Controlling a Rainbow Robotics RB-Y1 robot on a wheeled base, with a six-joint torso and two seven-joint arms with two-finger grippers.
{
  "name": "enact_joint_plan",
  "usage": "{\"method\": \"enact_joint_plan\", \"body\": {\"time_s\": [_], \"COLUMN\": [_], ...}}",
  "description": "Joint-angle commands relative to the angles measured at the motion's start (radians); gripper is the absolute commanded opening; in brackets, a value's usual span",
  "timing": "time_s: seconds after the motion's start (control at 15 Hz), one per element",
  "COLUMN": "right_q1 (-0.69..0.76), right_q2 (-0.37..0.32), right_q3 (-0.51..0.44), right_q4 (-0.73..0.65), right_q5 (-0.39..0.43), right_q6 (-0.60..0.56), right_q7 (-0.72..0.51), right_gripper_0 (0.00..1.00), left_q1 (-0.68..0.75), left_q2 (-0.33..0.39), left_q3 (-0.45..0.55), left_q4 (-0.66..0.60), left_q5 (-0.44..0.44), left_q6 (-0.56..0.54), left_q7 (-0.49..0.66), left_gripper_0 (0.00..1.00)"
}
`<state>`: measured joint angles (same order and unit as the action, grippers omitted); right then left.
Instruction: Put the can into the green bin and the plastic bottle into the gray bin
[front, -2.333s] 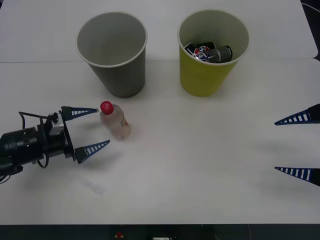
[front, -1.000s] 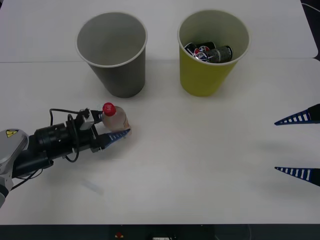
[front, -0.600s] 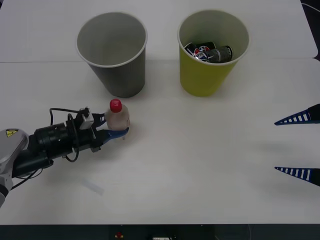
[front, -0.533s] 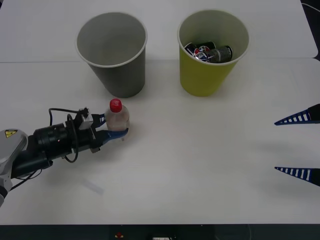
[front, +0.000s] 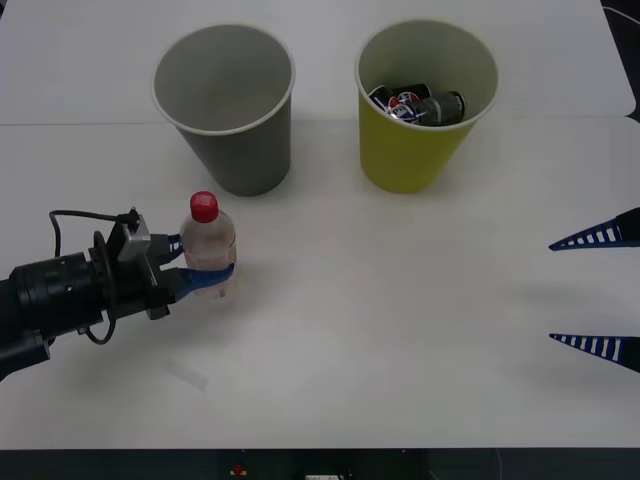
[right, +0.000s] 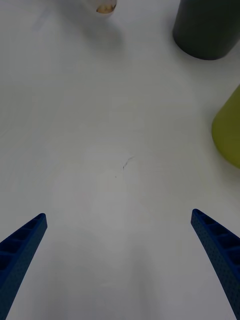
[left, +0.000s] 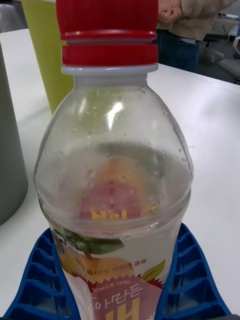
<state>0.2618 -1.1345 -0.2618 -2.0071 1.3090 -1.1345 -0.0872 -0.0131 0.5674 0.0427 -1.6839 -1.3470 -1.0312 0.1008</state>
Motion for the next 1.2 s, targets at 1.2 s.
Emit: {"method": "enact_joint_plan", "body": {"time_s": [1.2], "right_q1": [0.0], "right_q2": [0.0], "right_q3": [0.0], "right_q4": [0.0], "right_q5": [0.0], "right_q6": [0.0], "right_q7": [0.0], "right_gripper_0": [1.0], "left_q1": [-0.028], "left_q2": [0.21], "left_q3": [0.243], "left_q4": [-0.612], "left_q5": [-0.385], "left_q6": [-0.188], "left_q7": [1.054], "left_gripper_0": [0.0]}}
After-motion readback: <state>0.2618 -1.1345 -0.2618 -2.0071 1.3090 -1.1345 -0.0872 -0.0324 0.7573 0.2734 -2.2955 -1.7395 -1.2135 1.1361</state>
